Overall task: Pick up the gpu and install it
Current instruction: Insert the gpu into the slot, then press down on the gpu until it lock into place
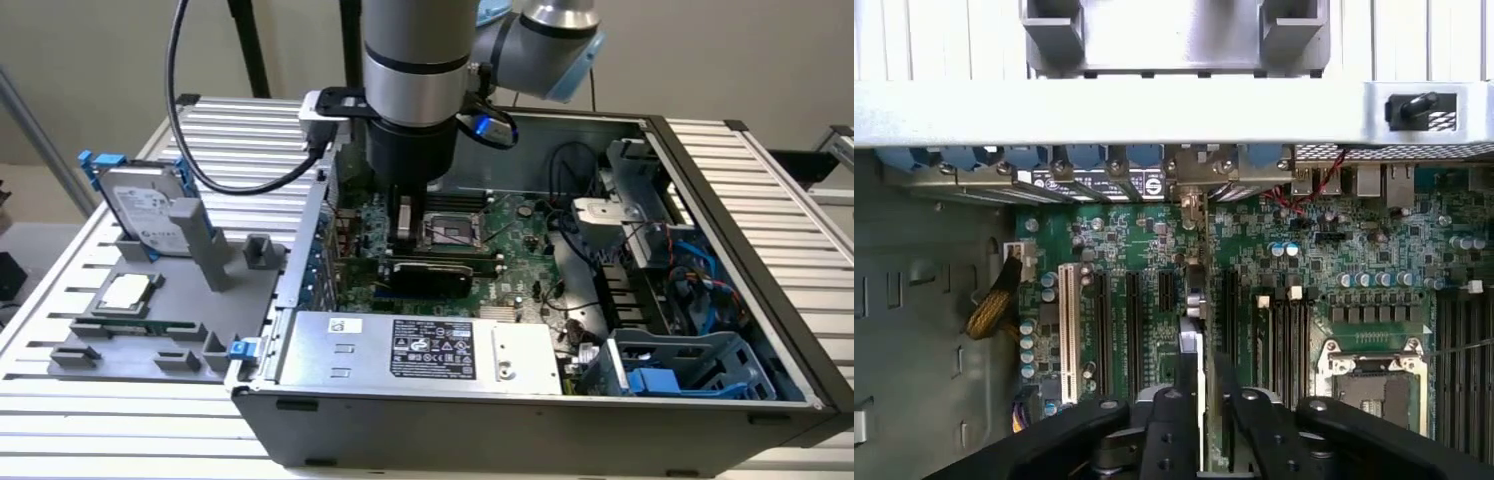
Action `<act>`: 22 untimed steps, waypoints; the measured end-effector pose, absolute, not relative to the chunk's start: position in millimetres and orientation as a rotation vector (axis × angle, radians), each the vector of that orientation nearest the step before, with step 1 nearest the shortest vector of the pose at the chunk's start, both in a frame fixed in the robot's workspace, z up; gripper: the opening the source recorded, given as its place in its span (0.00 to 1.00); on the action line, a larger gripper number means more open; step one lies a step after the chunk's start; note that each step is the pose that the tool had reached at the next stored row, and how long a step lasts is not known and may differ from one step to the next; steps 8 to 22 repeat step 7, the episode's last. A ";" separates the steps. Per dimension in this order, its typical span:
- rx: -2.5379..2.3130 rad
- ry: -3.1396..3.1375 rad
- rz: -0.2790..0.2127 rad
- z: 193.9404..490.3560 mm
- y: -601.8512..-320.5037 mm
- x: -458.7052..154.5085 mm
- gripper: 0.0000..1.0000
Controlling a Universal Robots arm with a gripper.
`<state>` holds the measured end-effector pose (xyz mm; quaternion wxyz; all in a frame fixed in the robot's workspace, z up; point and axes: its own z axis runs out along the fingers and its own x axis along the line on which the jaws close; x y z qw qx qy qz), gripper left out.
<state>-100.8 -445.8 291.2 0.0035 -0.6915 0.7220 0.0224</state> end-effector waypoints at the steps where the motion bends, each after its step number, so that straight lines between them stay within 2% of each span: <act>1: -2.168 2.263 0.070 291.2 -445.8 -100.8 0.00; 22: -2.167 2.263 0.071 291.3 -445.8 -100.8 0.00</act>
